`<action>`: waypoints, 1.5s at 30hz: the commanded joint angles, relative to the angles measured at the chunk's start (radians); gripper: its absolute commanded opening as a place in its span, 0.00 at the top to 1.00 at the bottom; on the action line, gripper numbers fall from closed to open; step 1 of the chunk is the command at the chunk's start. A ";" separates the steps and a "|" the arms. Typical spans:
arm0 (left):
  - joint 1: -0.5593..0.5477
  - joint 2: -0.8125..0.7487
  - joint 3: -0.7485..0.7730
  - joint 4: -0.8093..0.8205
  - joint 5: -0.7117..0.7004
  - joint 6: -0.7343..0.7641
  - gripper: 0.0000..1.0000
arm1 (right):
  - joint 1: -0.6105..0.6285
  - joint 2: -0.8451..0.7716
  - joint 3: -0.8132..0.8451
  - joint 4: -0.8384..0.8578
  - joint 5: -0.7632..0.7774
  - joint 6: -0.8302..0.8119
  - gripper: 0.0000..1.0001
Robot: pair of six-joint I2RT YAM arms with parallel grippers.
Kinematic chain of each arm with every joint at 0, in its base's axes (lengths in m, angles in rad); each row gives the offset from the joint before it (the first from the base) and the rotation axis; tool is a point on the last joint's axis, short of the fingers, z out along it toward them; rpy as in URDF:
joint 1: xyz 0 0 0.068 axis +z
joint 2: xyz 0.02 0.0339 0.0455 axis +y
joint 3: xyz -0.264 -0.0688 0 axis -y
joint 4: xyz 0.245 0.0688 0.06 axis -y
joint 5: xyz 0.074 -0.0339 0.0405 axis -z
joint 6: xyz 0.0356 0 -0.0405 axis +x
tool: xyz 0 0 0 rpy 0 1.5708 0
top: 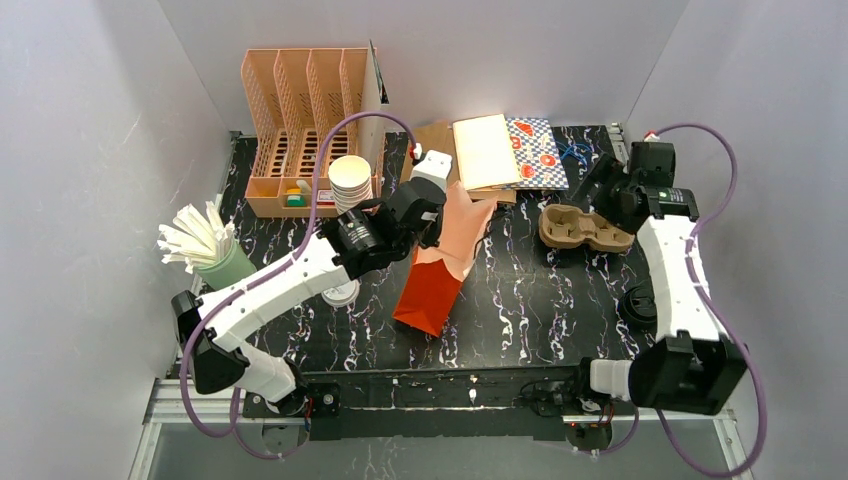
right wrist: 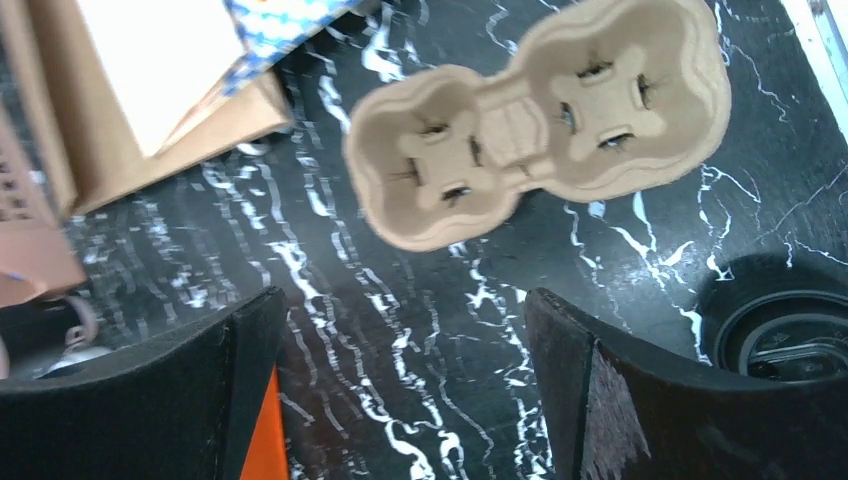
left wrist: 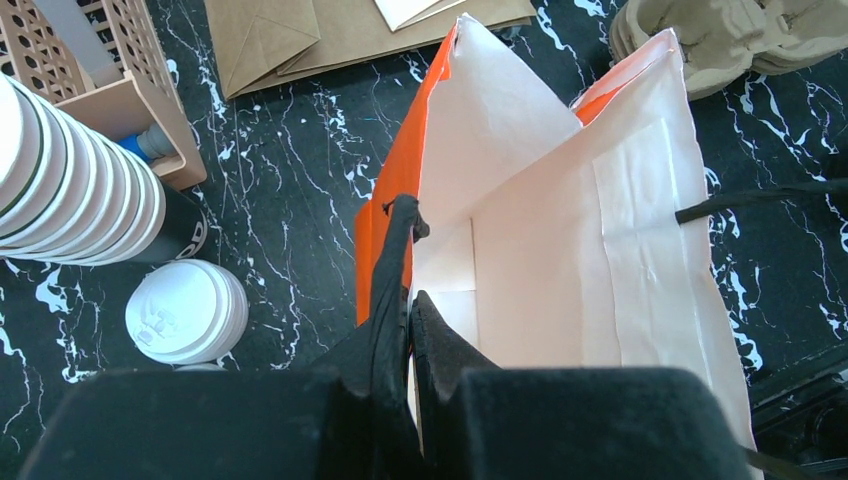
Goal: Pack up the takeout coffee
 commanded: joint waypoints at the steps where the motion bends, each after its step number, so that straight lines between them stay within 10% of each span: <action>1: 0.005 -0.052 -0.014 0.021 -0.019 0.021 1.00 | -0.055 0.060 -0.070 0.169 -0.083 -0.095 0.02; 12: 0.173 0.037 0.041 0.161 0.091 0.052 1.00 | -0.058 0.187 -0.158 0.305 0.093 -0.272 0.08; 25: 0.282 0.142 0.144 0.183 0.547 0.092 1.00 | -0.084 0.413 -0.084 0.290 0.062 -0.247 0.28; 45: 0.307 0.333 0.329 0.135 0.602 0.251 1.00 | -0.083 0.400 -0.058 0.280 -0.057 -0.211 0.50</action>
